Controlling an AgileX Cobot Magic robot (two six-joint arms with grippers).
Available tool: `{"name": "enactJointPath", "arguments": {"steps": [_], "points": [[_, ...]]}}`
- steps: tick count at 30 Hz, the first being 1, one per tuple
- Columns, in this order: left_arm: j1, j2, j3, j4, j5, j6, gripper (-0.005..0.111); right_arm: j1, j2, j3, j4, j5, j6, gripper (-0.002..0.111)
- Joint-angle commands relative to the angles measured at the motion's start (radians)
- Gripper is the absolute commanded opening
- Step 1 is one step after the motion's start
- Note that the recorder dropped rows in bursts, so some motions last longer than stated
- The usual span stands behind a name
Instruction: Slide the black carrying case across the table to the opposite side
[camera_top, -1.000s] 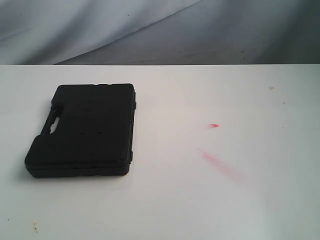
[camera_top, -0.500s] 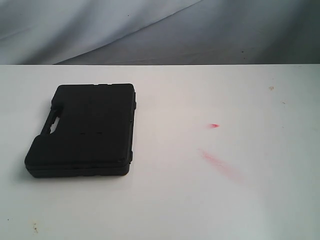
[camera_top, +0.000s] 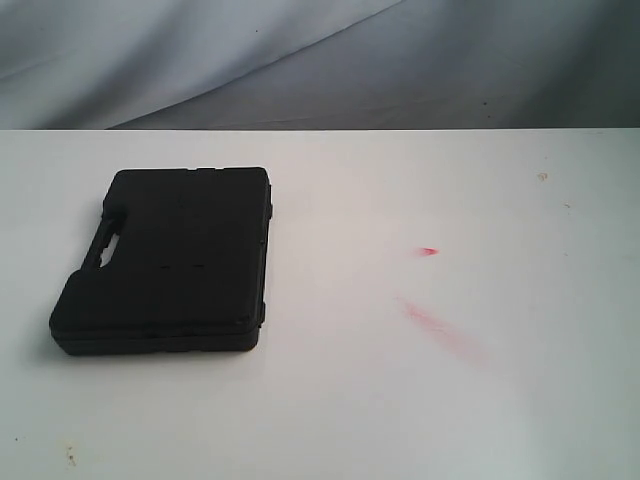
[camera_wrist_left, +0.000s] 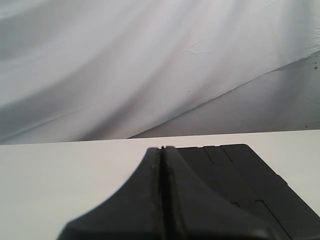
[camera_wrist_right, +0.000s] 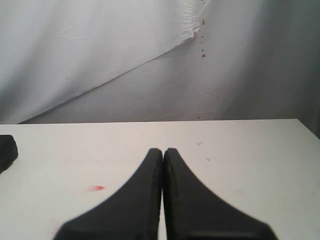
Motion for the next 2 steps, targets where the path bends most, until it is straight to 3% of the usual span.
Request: {"name": "enactJointPath", "arguments": {"steps": [1, 2], "points": [[-0.005, -0.004, 0.004, 0.004, 0.003, -0.002, 0.000, -0.006, -0.005, 0.004, 0.008, -0.010, -0.009, 0.000], [-0.005, -0.004, 0.004, 0.004, 0.003, -0.002, 0.000, -0.006, -0.005, 0.004, 0.008, -0.010, -0.009, 0.000]]}}
